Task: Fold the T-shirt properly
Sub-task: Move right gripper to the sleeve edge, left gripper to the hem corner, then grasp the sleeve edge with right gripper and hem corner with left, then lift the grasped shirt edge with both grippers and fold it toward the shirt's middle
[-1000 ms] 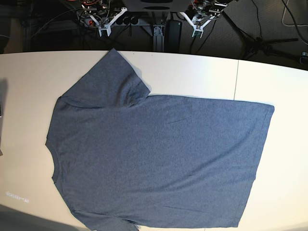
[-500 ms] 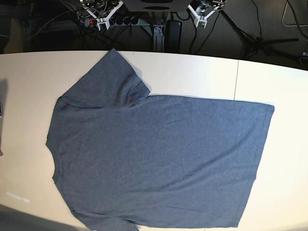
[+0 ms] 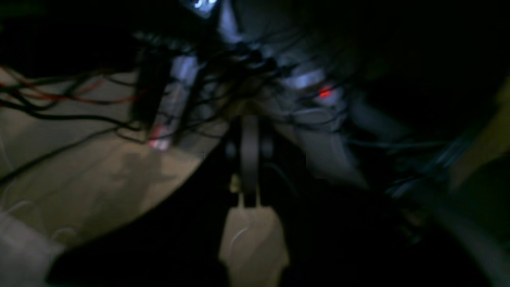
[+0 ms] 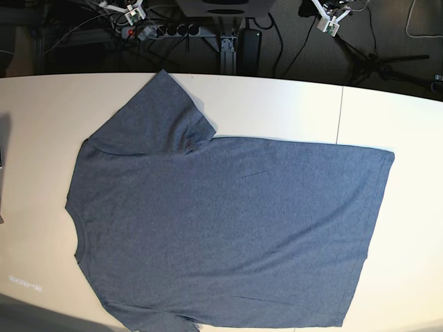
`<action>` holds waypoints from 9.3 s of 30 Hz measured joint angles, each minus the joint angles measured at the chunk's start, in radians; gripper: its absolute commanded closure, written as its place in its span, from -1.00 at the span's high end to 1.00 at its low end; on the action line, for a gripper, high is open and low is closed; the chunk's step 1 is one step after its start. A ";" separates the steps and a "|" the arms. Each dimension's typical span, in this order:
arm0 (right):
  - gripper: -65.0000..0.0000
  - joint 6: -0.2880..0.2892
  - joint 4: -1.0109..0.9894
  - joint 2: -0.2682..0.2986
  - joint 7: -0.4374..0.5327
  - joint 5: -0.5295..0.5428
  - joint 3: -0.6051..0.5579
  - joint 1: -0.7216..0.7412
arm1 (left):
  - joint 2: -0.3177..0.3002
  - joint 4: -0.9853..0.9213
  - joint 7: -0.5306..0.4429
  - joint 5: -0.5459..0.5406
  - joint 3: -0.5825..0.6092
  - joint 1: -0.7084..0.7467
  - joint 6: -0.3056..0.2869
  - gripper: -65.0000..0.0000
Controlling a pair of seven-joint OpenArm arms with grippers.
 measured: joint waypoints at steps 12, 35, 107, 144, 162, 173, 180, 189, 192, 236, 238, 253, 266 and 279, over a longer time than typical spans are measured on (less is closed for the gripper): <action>-1.00 0.003 0.540 0.247 -0.010 -0.002 -0.001 -0.268 | -0.199 0.686 0.005 0.181 -0.064 0.348 -0.008 -0.97; -0.24 0.004 0.986 0.558 -0.132 -0.091 0.124 -0.265 | -0.486 1.279 0.018 0.373 -0.321 0.529 0.230 -0.28; -1.00 0.016 0.628 0.566 -0.021 -0.254 -0.735 0.541 | -0.547 1.278 0.109 0.338 -0.321 0.459 0.296 -0.20; -1.00 0.015 0.626 0.563 -0.031 -0.255 -0.734 0.541 | -0.705 0.610 0.044 0.572 0.563 -0.493 0.399 -0.20; -1.00 0.015 0.626 0.563 -0.032 -0.258 -0.734 0.541 | -0.663 0.497 0.015 0.591 0.693 -0.595 0.431 -1.00; -1.00 0.015 0.649 0.563 -0.094 -0.193 -0.734 0.537 | -0.663 0.493 0.000 0.489 0.693 -0.595 0.426 -1.00; -1.00 0.020 0.721 0.564 -0.177 -0.159 -0.673 0.473 | -0.659 0.513 -0.007 0.440 0.620 -0.592 0.269 -1.00; -1.00 0.048 0.851 0.564 -0.217 -0.141 -0.466 0.327 | -0.650 0.541 -0.074 0.404 0.451 -0.570 0.034 -1.00; -1.00 0.048 0.862 0.566 -0.220 -0.125 -0.424 0.330 | -0.641 0.583 -0.008 0.404 0.449 -0.567 0.033 -1.00; -1.00 0.217 0.686 0.564 -0.279 0.211 -0.433 0.914 | -0.472 0.336 0.135 0.433 0.451 -0.932 0.006 -1.00; -1.00 0.220 0.655 0.562 -0.278 0.206 -0.499 0.961 | -0.471 0.319 0.134 0.432 0.451 -0.955 0.006 -1.00; -1.00 0.231 0.362 0.406 -0.280 0.154 -0.797 1.268 | -0.432 0.236 0.109 0.533 0.457 -0.992 0.006 -1.00; -1.00 0.232 0.175 0.269 -0.279 0.122 -0.876 1.398 | -0.388 0.119 0.064 0.535 0.457 -1.063 0.006 -1.00; -1.00 0.233 0.112 0.212 -0.280 0.109 -0.878 1.419 | -0.389 0.118 0.060 0.539 0.555 -1.064 0.019 -1.00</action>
